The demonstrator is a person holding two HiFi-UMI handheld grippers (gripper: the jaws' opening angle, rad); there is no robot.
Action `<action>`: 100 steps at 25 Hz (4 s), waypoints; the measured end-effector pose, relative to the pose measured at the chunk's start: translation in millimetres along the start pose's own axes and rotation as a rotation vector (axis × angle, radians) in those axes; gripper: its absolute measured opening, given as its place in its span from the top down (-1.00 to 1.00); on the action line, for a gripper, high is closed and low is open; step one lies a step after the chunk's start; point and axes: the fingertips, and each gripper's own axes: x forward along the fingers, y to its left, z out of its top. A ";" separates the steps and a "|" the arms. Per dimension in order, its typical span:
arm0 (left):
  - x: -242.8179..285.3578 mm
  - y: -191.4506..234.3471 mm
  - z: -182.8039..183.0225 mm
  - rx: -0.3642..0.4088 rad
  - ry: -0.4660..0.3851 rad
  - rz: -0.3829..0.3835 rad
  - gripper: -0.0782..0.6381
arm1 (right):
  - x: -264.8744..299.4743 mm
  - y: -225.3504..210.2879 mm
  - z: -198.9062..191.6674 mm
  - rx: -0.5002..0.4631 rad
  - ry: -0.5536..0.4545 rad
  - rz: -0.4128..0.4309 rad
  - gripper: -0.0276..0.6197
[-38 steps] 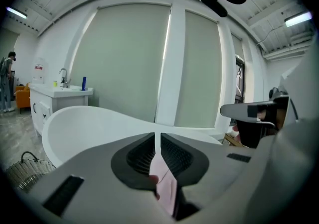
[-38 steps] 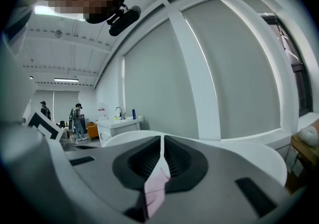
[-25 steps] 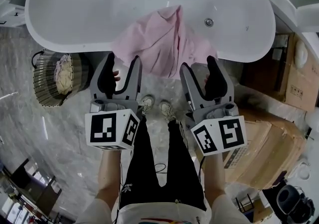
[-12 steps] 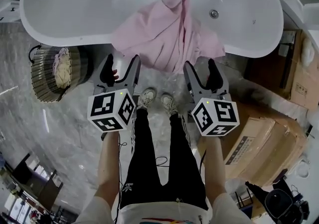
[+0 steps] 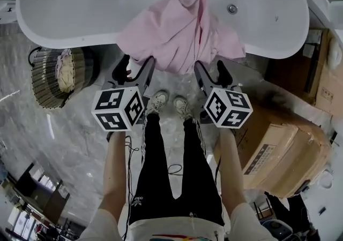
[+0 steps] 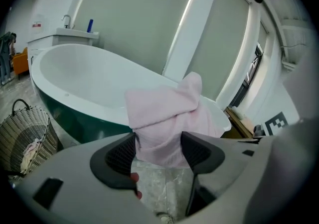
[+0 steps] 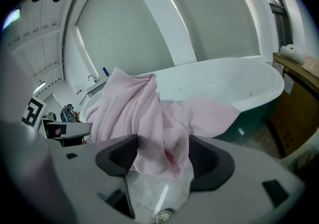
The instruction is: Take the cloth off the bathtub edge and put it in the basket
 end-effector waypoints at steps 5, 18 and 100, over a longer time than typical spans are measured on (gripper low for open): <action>11.3 -4.0 -4.8 0.013 0.039 -0.027 -0.04 | 15.3 -1.9 -1.3 0.014 0.012 0.007 -0.05; 23.8 -10.8 -6.8 0.092 0.043 0.038 0.50 | 27.5 11.5 -5.6 -0.026 0.033 0.016 0.70; -428.9 -237.3 355.2 0.183 -0.874 0.137 0.60 | -465.2 221.2 399.1 -0.435 -0.831 0.400 0.75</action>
